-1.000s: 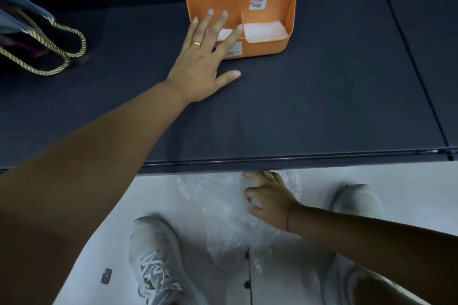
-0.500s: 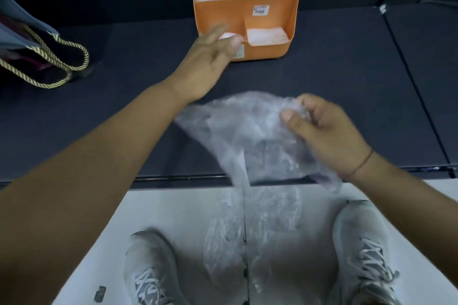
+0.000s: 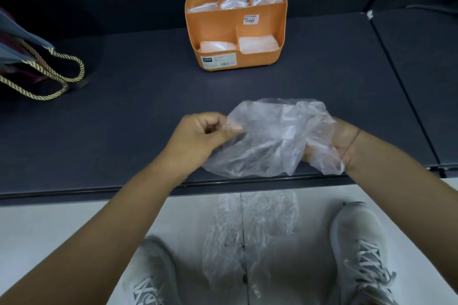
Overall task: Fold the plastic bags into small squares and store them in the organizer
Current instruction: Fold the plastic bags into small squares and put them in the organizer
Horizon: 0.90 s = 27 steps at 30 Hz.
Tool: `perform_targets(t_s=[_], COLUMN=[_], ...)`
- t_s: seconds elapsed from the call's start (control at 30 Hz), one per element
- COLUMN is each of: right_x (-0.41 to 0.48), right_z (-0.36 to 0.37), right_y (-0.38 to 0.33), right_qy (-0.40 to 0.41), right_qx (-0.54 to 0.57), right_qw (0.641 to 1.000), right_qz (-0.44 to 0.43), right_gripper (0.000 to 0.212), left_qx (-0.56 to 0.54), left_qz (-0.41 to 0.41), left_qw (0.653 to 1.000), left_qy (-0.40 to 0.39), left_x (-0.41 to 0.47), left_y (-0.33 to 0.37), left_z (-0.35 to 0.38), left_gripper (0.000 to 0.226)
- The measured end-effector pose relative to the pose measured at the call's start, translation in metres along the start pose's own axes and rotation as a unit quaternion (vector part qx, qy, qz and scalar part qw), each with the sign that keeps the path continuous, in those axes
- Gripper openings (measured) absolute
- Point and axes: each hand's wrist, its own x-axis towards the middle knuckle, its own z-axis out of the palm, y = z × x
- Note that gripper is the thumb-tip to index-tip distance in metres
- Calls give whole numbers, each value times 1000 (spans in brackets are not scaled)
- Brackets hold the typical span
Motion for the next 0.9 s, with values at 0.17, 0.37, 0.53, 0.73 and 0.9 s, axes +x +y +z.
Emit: perform_targets(t_s=[0.17, 0.37, 0.53, 0.73, 0.9], right_x=[-3, -31, -5, 18, 25], right_z=[-24, -26, -13, 16, 31], right_y=[-20, -9, 26, 10, 6], right_qy=[124, -23, 83, 74, -46], right_qx=[-14, -396, -694, -605, -422], right_qw=[985, 875, 548, 626, 852], right_qz=[-120, -277, -459, -486, -307], right_gripper=[33, 105, 102, 45, 51], left_qx=[-111, -411, -513, -440, -491], left_qz=[-94, -282, -322, -327, -219], left_qw=[988, 862, 794, 836, 843], left_qy=[52, 95, 51, 4, -4], left_x=[-9, -6, -5, -8, -6], left_y=[2, 1, -3, 10, 10], left_z=[-9, -12, -17, -12, -20], left_gripper=[39, 30, 17, 20, 58])
